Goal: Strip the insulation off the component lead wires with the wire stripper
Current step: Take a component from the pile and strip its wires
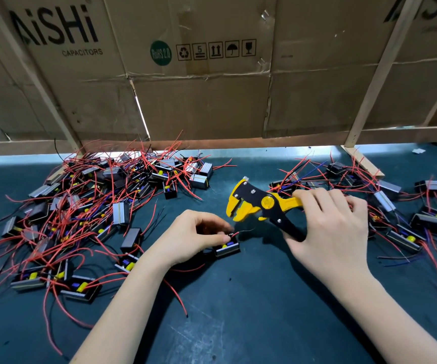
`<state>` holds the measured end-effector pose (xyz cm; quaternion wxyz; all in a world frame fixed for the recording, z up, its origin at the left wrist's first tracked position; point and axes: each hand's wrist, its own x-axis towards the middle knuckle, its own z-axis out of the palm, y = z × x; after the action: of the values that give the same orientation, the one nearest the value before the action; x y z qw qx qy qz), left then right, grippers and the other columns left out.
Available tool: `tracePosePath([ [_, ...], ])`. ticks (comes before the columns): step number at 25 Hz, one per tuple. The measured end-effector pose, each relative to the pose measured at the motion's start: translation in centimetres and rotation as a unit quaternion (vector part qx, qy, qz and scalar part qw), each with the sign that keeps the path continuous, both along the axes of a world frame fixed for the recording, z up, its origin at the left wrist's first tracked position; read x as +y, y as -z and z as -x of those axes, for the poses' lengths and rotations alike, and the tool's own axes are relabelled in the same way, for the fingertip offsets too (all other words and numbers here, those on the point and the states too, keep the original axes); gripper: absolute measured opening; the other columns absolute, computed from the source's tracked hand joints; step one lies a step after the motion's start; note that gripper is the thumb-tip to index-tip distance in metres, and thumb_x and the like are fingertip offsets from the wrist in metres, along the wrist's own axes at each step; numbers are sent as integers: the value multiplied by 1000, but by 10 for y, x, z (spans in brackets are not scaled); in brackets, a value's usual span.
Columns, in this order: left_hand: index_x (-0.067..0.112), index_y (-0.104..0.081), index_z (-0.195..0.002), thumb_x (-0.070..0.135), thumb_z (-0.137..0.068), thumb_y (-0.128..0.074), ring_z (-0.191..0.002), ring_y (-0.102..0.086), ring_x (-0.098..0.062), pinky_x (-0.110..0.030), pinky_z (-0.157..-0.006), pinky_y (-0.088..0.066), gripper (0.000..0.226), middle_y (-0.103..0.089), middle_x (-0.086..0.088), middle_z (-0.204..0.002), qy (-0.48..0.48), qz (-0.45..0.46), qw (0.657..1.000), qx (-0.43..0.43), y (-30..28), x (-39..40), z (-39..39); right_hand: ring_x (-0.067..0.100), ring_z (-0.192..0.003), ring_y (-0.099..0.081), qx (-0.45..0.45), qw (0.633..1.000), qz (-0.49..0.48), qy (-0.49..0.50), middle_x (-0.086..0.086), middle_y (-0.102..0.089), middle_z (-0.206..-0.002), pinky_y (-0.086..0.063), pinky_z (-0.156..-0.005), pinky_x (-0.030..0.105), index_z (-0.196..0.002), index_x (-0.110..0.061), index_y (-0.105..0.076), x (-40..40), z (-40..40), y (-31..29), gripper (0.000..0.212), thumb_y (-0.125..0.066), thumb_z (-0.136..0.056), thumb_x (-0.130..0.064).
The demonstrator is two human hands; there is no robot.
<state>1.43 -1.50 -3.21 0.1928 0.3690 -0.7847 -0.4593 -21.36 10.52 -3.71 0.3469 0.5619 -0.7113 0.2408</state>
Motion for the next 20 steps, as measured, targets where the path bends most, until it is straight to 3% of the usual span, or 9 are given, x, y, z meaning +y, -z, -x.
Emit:
tracePosePath([
  [3,26,-78,-89,12,-84,-75,-73,-61,-5,-18,-73,-48,16,-75,-1,-85,19,9,1000,21,-1,1,0,31,-86,-56,-31,999,4,27,1,-63,-93,-33,-78,42,-105,-15,-65,3,9,1,48,-77,-68,-43],
  [10,24,-76,-81,12,-83,-75,-66,-57,-12,-31,-70,-47,12,-72,-7,-76,-36,33,999,18,2,2,3,33,-84,-56,-34,997,-58,47,6,-62,-88,-33,-74,41,-99,-12,-65,6,12,4,52,-83,-57,-36],
  [13,24,-73,-80,8,-83,-70,-68,-59,-25,-35,-73,-50,17,-72,-4,-78,-37,53,998,8,1,4,6,33,-83,-56,-36,996,-66,43,5,-62,-87,-32,-73,41,-98,-12,-65,5,7,5,52,-83,-56,-38],
  [17,24,-72,-81,11,-83,-71,-66,-56,-9,-25,-71,-47,14,-70,6,-75,-16,68,998,-1,-2,5,4,32,-83,-56,-43,996,-66,41,4,-62,-87,-32,-74,40,-97,-12,-65,6,6,4,51,-83,-57,-38],
  [20,24,-72,-79,16,-84,-74,-67,-56,-7,-24,-70,-47,10,-69,8,-74,0,81,997,2,-3,5,3,33,-83,-57,-48,996,-62,38,4,-63,-88,-32,-74,40,-99,-11,-67,6,6,5,53,-84,-56,-36],
])
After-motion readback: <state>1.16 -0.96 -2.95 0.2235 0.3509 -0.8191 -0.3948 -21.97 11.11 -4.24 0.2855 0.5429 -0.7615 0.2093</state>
